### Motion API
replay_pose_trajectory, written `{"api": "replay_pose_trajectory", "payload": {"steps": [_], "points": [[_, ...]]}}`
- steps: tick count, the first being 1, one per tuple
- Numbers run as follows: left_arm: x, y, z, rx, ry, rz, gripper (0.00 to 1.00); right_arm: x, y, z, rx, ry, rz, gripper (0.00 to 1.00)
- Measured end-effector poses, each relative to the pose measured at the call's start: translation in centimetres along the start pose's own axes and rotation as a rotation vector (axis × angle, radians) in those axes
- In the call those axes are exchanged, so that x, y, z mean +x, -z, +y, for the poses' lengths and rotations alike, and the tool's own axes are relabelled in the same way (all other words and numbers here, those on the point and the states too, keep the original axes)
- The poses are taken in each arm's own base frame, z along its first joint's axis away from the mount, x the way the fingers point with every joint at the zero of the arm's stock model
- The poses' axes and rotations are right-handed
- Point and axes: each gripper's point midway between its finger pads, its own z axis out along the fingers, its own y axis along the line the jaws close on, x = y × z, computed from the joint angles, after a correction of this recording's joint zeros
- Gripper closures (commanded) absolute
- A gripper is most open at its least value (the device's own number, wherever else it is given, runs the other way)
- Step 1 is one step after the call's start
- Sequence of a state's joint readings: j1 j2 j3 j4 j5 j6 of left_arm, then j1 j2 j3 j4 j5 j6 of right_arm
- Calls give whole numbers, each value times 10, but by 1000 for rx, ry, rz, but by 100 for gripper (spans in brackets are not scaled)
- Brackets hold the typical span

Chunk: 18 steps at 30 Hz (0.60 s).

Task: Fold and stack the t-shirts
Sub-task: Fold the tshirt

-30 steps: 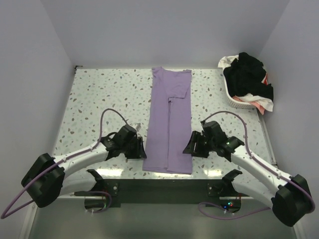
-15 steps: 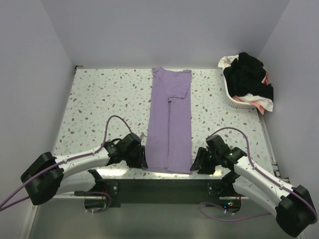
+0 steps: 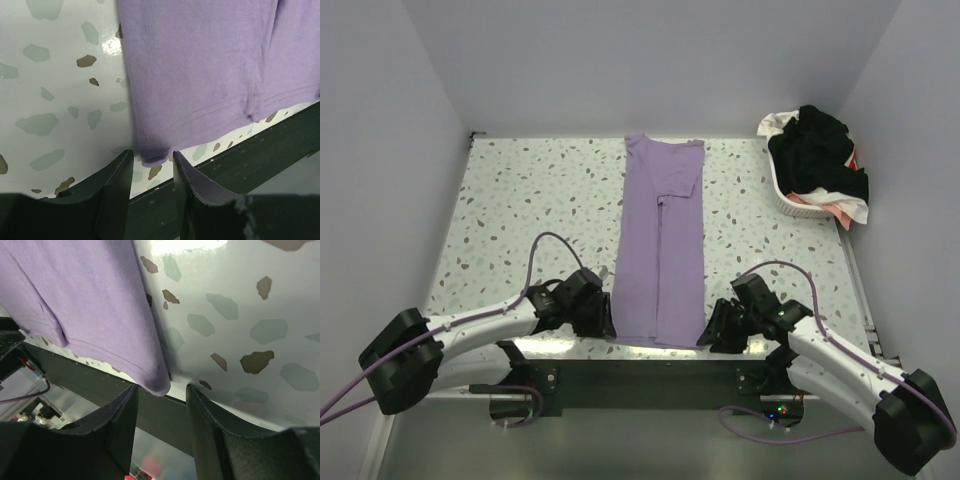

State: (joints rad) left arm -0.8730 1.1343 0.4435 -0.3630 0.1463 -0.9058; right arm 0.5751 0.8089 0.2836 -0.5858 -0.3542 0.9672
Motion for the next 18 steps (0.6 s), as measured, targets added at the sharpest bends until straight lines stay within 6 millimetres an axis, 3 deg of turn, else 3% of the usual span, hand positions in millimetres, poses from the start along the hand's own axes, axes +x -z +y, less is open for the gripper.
{"api": "replay_pose_trajectory", "payload": {"steps": [7,10,16,18], "points": [[-2,2,4,-19,0,-19,55,-1,-5,6,-34,-11,5,57],[-3,1,4,-25,-2,-18,60,-2,-6,8,-44,-13,5,60],[-7,-4,0,-13,-8,-27,72,-2,-9,8,-61,-21,3,69],[-8,-6,-1,-4,-7,-26,82,-2,-10,8,-63,-21,3,73]]}}
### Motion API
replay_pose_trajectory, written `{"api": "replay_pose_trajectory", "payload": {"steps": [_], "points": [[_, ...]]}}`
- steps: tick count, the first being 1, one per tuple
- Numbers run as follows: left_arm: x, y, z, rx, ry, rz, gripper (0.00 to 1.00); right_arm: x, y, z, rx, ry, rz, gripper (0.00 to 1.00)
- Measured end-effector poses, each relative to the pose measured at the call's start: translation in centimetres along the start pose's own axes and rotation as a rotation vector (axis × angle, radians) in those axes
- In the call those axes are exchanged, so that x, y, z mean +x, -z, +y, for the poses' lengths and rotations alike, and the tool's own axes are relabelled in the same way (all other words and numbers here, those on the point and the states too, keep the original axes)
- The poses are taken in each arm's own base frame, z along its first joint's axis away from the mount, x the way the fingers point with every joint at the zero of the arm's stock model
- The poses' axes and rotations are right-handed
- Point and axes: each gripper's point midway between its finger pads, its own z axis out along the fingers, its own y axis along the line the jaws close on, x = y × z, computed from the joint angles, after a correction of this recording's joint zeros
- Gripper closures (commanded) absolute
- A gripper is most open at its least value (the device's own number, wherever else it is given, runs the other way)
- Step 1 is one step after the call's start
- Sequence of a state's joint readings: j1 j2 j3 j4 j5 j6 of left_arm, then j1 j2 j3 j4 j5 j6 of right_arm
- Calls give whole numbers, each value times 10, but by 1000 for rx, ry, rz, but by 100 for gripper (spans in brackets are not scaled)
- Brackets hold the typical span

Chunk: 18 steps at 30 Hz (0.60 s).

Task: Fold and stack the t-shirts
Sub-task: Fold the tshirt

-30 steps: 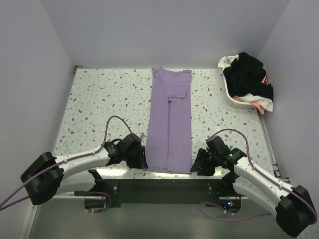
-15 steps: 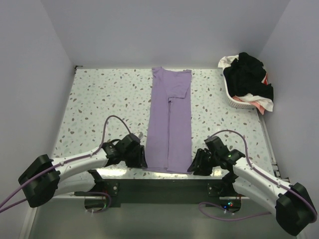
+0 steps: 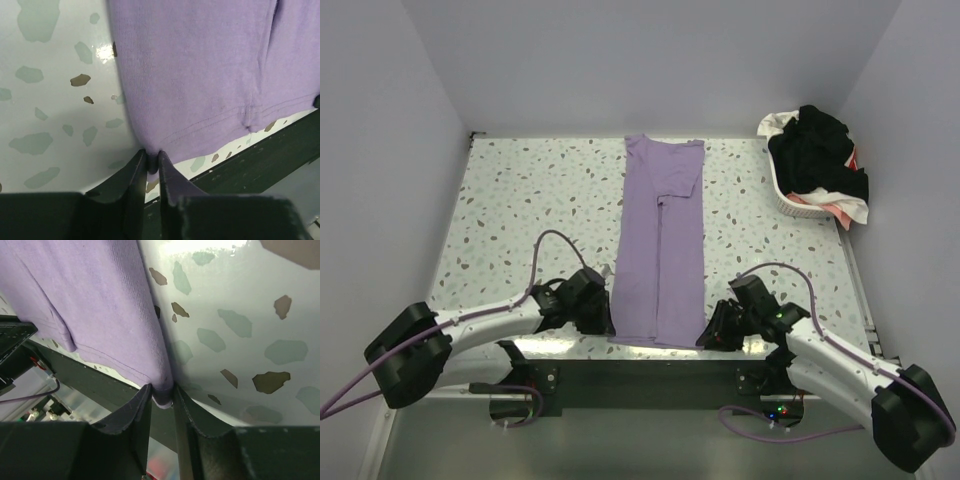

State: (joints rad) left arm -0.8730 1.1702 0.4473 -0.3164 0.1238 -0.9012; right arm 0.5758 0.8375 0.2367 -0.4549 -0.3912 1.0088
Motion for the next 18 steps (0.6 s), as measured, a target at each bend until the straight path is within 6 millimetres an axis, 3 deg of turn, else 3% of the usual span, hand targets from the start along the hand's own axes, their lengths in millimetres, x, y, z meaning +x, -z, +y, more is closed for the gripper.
{"api": "replay_pose_trajectory", "payload": {"steps": [4,7,18], "points": [[2,-4,-2,19,-2,3,96,0,-2,-2,1,1,2,88],[5,-5,-6,44,-7,3,100,1,-3,-2,-5,7,2,100],[39,2,-19,91,-63,43,100,12,10,-9,-30,86,4,100]]}}
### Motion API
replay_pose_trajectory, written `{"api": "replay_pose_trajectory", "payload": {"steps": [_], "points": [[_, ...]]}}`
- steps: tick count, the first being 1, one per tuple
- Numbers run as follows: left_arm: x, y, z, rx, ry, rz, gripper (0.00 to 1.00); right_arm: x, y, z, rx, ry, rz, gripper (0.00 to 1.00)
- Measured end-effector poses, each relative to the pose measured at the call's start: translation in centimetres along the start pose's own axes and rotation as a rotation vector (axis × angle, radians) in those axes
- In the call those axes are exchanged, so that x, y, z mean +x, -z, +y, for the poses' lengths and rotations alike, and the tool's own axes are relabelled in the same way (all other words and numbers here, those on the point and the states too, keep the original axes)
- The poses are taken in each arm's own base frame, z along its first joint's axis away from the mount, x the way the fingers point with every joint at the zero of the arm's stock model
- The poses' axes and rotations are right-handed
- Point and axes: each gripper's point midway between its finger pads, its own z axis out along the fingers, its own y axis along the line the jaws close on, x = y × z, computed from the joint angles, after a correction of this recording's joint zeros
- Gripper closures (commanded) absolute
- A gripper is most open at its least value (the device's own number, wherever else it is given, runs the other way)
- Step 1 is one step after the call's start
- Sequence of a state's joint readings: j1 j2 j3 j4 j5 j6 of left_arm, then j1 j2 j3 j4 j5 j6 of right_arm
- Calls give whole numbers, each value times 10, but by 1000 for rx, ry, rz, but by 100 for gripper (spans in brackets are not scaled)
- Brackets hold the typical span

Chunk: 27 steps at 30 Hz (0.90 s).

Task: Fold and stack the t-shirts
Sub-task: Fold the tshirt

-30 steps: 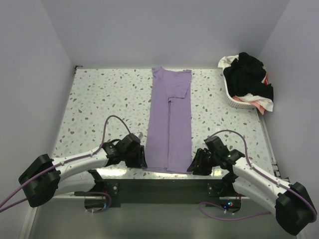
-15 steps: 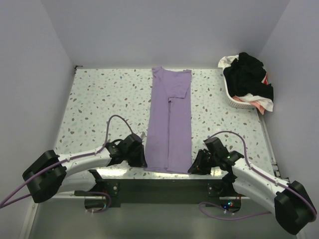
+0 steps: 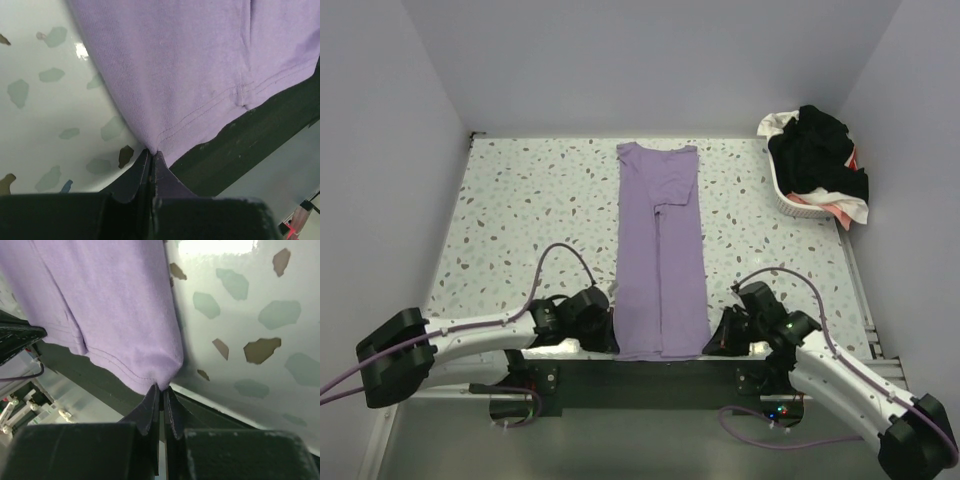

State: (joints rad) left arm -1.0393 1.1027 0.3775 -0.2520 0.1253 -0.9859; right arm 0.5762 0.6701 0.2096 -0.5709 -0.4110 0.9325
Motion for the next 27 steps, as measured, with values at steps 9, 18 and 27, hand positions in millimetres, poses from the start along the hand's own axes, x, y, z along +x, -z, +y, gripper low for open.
{"api": "replay_pose_trajectory", "payload": {"steps": [9,18,27], "points": [[-18,12,-18,-13,-12,-43,100,-12,21,27,-25,62,-31,100],[-135,13,-48,2,56,-234,100,-100,6,92,12,123,-184,100],[-220,-16,-39,-38,146,-309,100,-210,-17,135,45,126,-391,100]]}}
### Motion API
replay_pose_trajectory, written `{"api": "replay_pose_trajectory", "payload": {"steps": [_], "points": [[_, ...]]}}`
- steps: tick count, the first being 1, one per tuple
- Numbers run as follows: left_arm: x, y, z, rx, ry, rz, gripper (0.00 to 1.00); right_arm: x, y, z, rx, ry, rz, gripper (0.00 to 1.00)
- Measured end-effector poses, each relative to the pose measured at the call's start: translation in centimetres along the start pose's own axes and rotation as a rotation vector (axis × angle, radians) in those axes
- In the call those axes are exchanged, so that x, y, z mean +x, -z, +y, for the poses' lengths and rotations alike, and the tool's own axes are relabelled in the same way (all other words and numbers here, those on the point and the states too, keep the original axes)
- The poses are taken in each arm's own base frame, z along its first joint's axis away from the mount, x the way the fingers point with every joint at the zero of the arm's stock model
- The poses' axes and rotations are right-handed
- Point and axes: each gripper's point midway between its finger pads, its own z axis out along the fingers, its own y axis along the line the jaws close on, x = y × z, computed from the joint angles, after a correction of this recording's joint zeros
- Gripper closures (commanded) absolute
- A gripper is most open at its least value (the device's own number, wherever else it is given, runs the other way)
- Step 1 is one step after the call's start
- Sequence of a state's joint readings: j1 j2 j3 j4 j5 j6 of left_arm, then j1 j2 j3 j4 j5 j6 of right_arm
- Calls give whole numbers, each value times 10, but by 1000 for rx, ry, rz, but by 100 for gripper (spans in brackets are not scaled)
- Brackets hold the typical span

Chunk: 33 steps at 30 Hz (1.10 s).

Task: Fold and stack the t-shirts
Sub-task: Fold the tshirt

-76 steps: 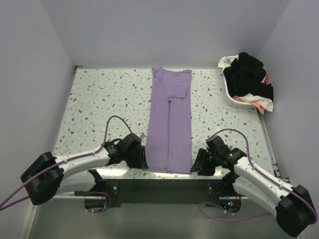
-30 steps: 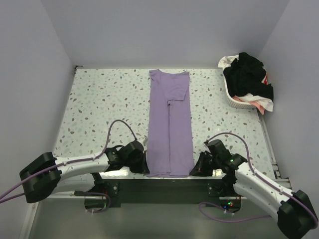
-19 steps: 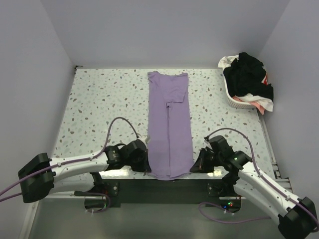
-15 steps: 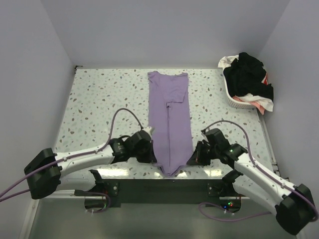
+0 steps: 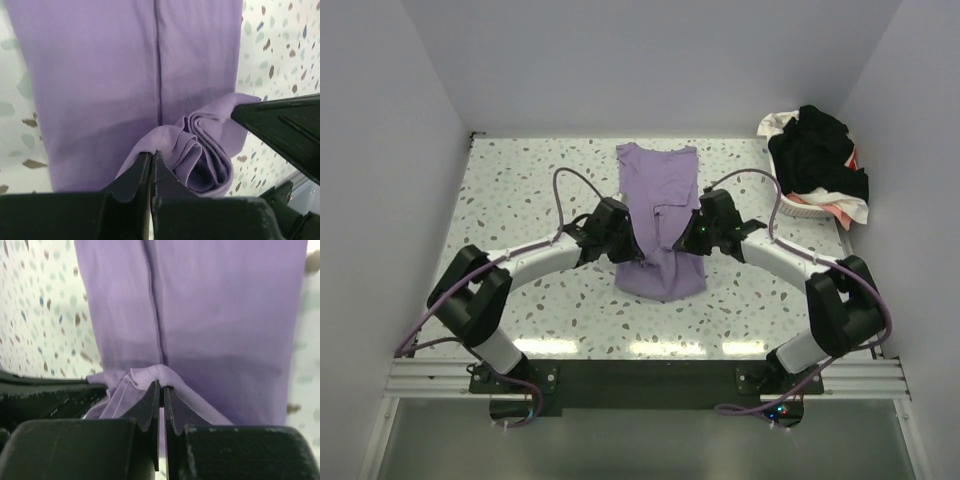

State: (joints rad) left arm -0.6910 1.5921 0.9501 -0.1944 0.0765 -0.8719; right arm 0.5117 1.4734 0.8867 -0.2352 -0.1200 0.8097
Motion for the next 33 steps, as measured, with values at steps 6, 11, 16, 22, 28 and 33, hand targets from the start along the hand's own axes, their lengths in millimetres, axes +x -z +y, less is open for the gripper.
{"api": "replay_pose_trajectory", "payload": {"steps": [6,11,16,22,28,33], "points": [[-40,-22,8,-21,56,-50,100,-46,-38,-11,37,-53,-41,100],[-69,-35,15,-30,93,-90,100,-75,-58,-19,40,-87,-65,100],[-93,-48,21,-41,118,-110,99,-101,-65,-25,31,-119,-91,100],[-114,-57,26,-40,144,-125,98,-124,-72,-31,4,-157,-112,100],[-130,-55,41,-50,172,-145,95,-137,-74,-32,-15,-177,-120,100],[-143,-59,48,-40,171,-143,93,-143,-76,-38,-14,-194,-124,100]]}}
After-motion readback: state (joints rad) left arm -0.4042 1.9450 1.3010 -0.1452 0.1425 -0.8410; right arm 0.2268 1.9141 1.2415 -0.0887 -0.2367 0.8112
